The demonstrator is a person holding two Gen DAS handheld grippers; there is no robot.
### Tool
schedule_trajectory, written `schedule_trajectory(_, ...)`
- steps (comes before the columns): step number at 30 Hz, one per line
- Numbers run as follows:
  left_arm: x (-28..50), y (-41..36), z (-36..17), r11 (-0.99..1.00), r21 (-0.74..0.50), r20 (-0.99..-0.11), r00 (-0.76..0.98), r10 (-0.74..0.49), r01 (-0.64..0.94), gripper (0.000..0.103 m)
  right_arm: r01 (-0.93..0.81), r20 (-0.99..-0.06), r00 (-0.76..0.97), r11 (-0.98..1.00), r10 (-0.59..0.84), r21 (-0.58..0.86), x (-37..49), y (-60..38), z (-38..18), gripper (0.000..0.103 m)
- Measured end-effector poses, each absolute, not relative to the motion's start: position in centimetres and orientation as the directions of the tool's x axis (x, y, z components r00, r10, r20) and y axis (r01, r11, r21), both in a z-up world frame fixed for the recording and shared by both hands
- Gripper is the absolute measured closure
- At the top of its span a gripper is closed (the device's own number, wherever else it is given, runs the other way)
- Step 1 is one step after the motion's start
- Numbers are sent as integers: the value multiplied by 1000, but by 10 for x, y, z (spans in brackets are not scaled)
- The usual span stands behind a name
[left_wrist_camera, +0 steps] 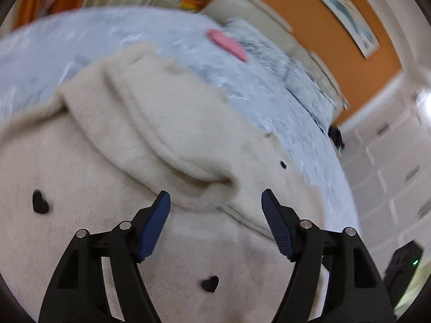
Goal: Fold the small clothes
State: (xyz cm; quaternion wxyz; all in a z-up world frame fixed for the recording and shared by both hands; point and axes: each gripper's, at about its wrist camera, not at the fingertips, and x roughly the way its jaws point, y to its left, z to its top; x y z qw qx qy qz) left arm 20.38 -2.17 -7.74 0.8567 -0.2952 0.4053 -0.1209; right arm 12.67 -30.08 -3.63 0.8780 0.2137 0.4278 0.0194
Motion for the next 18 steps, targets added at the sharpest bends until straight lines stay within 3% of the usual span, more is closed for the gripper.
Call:
schedule_trajectory(2,203,5,-72,770,-632,-586,705,-400,-88,32,105,-720,619,876,313,471,154,-292,-37,31)
schedule_trajectory(3,202,19,-70,768,-630,-570,741,-355,-116,26,80,-705,607,855,366,513,169,-284,-39,31)
schedule_trajectory(6,200,42,-78,727,-656,-573,760,-307,-201,24,23,-696,581,847,421,532,200,-251,-39,31)
schedule_trajectory(9,205,65,-86,715,-631,-612,760,-221,-300,24,-92,-706,597,907,381,412,216,-194,-29,31)
schedule_trajectory(13,203,84,-86,706,-624,-622,759,-190,-335,24,-286,-757,590,950,280,128,240,-111,-29,23)
schedule_trajectory(15,205,87,-88,708,-609,-640,749,-172,-357,24,-333,-786,562,940,258,71,250,-88,-39,23)
schedule_trajectory(16,209,87,-91,702,-611,-645,745,-173,-366,24,-348,-813,530,936,241,50,259,-78,-52,27)
schedule_trajectory(17,210,90,-93,691,-619,-649,739,-183,-373,24,-349,-826,515,936,229,42,263,-78,-58,54)
schedule_trajectory(18,212,93,-94,686,-622,-654,732,-192,-377,24,-335,-832,506,941,229,55,268,-82,-62,69)
